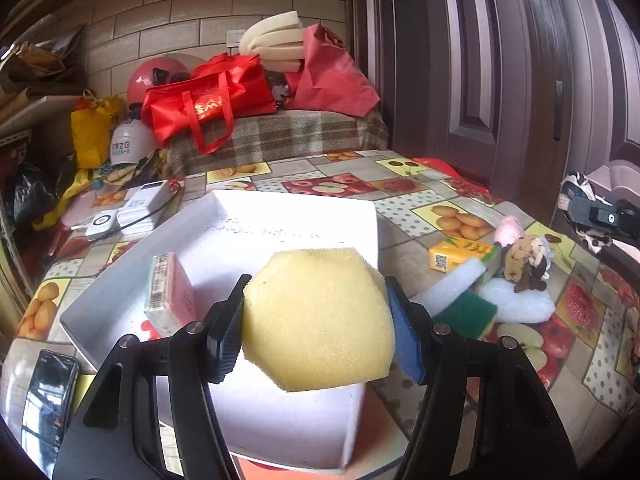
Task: Organize soft objects
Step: 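Grasp the yellow sponge with left tool while right tool drops the cloth into the box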
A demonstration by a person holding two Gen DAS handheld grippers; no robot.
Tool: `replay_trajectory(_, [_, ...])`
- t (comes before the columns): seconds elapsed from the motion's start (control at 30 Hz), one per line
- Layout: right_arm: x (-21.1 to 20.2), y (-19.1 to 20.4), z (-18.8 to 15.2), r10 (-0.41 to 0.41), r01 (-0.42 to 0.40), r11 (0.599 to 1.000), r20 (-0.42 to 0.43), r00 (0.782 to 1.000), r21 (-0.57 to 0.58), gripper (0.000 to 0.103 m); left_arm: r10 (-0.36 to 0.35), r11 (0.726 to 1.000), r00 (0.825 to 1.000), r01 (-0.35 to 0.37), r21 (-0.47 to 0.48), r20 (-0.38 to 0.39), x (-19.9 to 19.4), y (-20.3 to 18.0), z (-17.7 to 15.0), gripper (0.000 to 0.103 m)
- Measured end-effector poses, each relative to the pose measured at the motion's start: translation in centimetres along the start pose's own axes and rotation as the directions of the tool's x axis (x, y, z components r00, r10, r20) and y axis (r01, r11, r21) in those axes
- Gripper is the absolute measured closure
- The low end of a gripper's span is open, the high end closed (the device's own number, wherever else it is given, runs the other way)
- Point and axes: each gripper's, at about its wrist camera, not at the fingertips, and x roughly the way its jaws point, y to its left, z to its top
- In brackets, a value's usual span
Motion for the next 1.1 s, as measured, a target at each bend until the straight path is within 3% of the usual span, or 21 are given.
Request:
replay_trajectory(0.27, [1.6, 2.7, 1.6, 0.040, -0.040, 0.999, 0.009, 0.999, -0.014, 0.056, 0.085, 0.994, 0.991, -0.077, -0.077, 0.106, 1.9, 3.4, 4.0, 0.039])
replay_trajectory(0.7, [5.1, 7.2, 4.3, 0.074, -0.074, 0.995, 0.006, 0.997, -0.067, 0.056, 0.058, 0.986, 0.997, -0.047, -0.158, 0.060, 1.9, 5.8, 2.9, 0.039])
replay_trajectory(1.1, [10.1, 10.3, 6.0, 0.115, -0.120, 0.991, -0.081, 0.990, -0.066, 0.056, 0.063, 0.975, 0.998, -0.056, -0.215, 0.027, 2.5, 7.2, 2.5, 0.039])
